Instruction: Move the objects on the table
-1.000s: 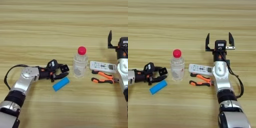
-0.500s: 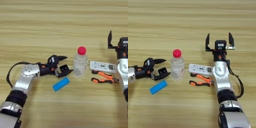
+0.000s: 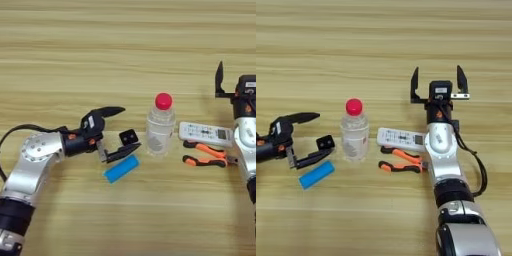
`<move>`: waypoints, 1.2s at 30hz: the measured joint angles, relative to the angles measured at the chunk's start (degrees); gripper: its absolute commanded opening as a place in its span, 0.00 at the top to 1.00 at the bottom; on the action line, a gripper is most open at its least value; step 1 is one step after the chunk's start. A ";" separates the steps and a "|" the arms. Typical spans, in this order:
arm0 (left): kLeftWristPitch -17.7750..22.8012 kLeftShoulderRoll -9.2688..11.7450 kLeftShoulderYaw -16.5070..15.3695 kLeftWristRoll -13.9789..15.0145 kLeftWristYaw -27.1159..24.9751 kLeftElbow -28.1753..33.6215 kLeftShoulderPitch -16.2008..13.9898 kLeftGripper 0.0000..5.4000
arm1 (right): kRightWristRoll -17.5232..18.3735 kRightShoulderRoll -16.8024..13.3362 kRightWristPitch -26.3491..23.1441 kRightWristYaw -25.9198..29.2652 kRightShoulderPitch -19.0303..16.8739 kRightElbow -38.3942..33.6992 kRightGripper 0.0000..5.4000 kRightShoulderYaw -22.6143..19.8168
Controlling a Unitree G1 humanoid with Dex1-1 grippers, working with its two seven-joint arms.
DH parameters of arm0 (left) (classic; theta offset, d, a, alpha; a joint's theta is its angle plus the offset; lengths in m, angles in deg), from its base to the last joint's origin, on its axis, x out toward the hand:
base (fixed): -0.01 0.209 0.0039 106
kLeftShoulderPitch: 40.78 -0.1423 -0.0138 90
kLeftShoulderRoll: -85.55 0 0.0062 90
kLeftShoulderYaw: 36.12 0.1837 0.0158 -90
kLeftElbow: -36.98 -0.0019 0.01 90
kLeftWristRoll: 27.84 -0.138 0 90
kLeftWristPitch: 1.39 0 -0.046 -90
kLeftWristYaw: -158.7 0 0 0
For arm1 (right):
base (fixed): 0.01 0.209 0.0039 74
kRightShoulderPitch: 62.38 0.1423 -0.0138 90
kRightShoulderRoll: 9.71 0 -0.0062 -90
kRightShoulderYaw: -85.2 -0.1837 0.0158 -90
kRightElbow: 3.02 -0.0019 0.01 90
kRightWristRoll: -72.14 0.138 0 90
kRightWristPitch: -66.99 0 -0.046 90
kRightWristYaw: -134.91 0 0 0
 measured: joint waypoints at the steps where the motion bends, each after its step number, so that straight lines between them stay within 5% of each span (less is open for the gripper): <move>1: 0.78 1.02 0.01 -0.70 0.39 0.62 -1.00 0.00 | -0.16 0.10 -0.01 -0.02 0.00 -0.01 0.00 0.03; 9: 4.38 4.96 -1.16 -1.23 1.17 5.73 -6.28 0.00 | -0.18 1.07 -0.68 -0.05 0.00 -0.64 0.00 0.21; 15: 4.13 4.89 -3.25 -0.78 2.39 4.89 -6.09 0.00 | -0.17 1.28 -1.01 -0.01 0.00 -1.70 0.00 0.23; 26: 0.25 -1.28 -6.05 0.54 10.25 -0.87 -4.35 0.00 | 0.37 0.73 -1.03 1.23 -0.32 -2.10 0.00 -0.32; 36: -7.46 -10.18 -8.56 0.76 20.50 -7.01 1.25 0.00 | 2.25 -1.53 -0.05 3.70 -0.53 -0.01 0.00 -1.44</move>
